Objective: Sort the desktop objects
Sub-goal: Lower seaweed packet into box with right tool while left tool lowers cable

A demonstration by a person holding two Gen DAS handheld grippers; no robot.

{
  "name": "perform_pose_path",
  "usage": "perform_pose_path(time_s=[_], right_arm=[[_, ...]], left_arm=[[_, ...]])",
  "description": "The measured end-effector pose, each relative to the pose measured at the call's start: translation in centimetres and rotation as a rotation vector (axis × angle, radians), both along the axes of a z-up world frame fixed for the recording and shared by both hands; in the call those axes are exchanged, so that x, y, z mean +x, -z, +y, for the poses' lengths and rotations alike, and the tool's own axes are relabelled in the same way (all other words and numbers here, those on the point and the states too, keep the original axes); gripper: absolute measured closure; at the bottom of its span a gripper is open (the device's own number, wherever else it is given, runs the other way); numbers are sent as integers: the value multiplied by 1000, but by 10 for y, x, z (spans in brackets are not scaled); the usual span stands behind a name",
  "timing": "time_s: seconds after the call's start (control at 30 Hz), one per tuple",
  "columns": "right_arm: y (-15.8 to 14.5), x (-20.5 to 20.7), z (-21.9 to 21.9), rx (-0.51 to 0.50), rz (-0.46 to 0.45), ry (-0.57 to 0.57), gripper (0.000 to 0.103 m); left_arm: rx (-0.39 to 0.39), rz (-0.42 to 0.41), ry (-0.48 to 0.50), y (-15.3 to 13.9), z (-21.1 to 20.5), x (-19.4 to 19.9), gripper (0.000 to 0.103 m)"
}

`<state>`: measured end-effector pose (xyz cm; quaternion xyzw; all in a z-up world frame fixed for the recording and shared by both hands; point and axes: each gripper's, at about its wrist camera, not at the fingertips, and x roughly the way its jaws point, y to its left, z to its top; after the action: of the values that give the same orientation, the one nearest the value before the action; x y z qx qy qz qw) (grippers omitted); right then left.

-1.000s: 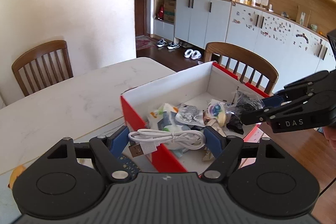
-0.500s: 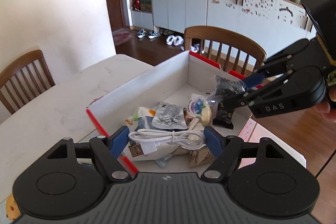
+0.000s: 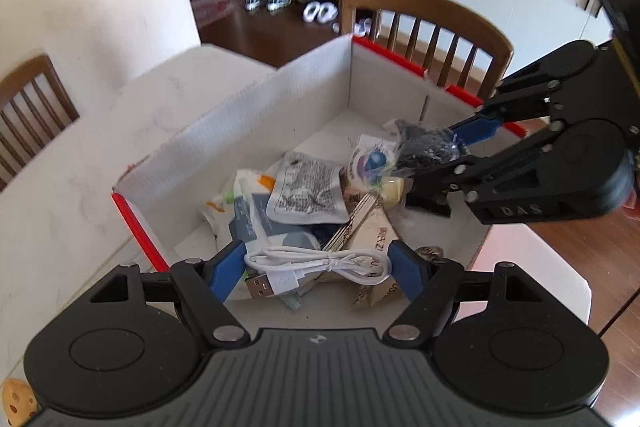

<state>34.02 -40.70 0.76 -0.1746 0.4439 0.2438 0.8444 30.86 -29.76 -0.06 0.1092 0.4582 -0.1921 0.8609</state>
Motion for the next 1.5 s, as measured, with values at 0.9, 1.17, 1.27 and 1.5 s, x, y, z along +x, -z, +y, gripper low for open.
perform_pose_path(time_s=[0.9, 1.17, 1.27, 1.5], right_arm=[[42, 30, 17, -133, 172, -98, 70], [52, 31, 17, -139, 186, -81, 69], [52, 32, 16, -138, 187, -81, 69], [52, 32, 17, -135, 189, -81, 69]], left_arm=[[68, 202, -11, 36, -10, 32, 25], [27, 217, -51, 36, -4, 38, 25], [46, 203, -44, 36, -8, 39, 25], [68, 214, -27, 39, -13, 39, 25]])
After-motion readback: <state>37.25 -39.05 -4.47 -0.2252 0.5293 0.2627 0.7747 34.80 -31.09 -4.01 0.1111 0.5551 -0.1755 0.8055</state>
